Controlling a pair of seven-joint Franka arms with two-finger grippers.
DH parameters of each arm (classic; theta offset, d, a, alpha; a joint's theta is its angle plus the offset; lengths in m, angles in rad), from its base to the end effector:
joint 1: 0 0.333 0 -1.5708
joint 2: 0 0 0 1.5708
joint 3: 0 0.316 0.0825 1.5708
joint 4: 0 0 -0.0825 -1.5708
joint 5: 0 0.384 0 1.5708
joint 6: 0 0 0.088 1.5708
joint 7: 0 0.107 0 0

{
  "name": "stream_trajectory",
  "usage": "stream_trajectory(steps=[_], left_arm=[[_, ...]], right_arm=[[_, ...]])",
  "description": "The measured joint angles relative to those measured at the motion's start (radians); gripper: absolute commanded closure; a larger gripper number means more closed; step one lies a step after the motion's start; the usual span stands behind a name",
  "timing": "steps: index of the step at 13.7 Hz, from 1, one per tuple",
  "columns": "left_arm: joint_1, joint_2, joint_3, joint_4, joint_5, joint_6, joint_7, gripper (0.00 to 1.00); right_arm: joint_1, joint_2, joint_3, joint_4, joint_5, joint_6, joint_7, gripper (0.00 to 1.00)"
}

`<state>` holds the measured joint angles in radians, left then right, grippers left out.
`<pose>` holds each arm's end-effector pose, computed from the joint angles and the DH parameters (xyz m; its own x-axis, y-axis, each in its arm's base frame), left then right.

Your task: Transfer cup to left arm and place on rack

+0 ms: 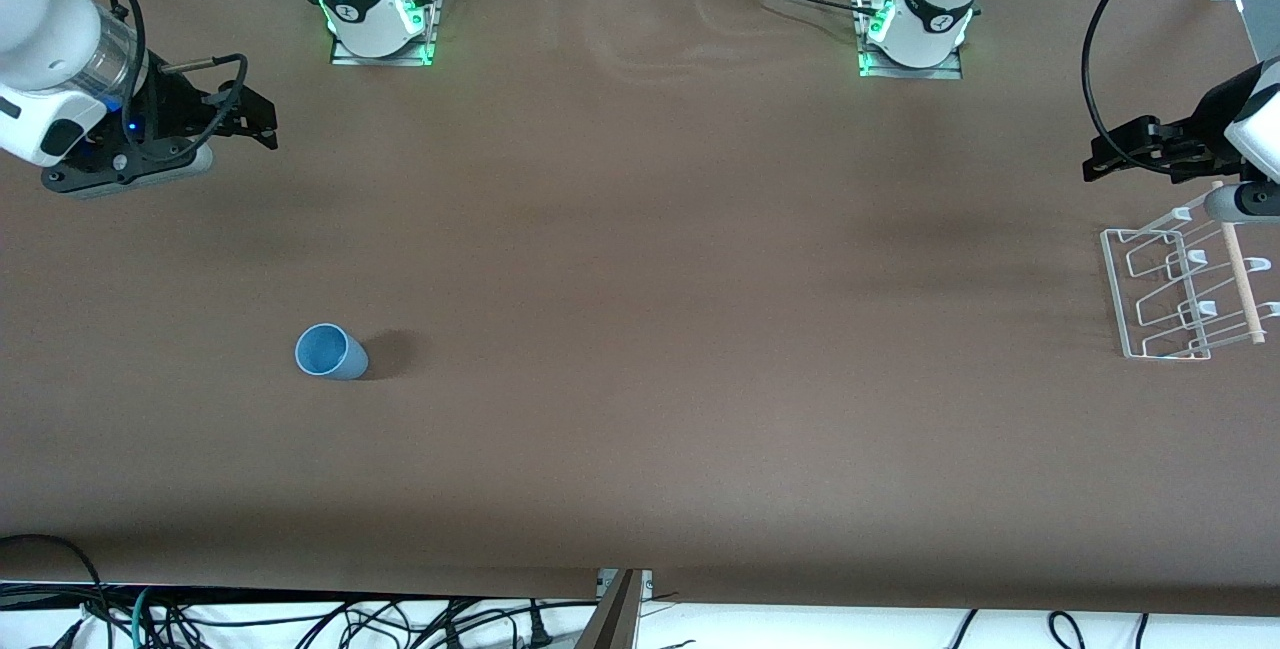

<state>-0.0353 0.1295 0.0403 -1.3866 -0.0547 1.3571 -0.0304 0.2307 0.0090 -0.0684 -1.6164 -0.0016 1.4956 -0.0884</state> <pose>0.5715 -0.0056 0.6197 0.9869 0.0242 -0.1594 0.0317 -0.9985 0.0446 0.5395 0.0883 0.5922 0.9605 0.2465 -0.1291 0.2474 -0.9689 -0.0092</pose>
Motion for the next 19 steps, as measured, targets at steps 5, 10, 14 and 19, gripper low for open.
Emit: stream_trajectory(steps=[5, 10, 14, 19], left_arm=[[0.000, 0.000, 0.000, 0.000, 0.000, 0.000, 0.000, 0.00], [0.000, 0.000, 0.000, 0.000, 0.000, 0.000, 0.000, 0.00], [0.000, 0.002, 0.000, 0.000, 0.000, 0.000, 0.000, 0.00], [0.000, 0.006, 0.000, 0.000, 0.000, 0.000, 0.000, 0.00]], right_arm=[[-0.003, 0.003, -0.001, 0.008, -0.003, -0.010, 0.000, 0.01], [-0.016, 0.009, -0.005, 0.039, -0.007, -0.009, 0.000, 0.01], [-0.015, 0.014, 0.002, 0.043, -0.007, -0.007, 0.016, 0.01], [-0.015, 0.024, 0.001, 0.054, -0.007, -0.005, 0.028, 0.01]])
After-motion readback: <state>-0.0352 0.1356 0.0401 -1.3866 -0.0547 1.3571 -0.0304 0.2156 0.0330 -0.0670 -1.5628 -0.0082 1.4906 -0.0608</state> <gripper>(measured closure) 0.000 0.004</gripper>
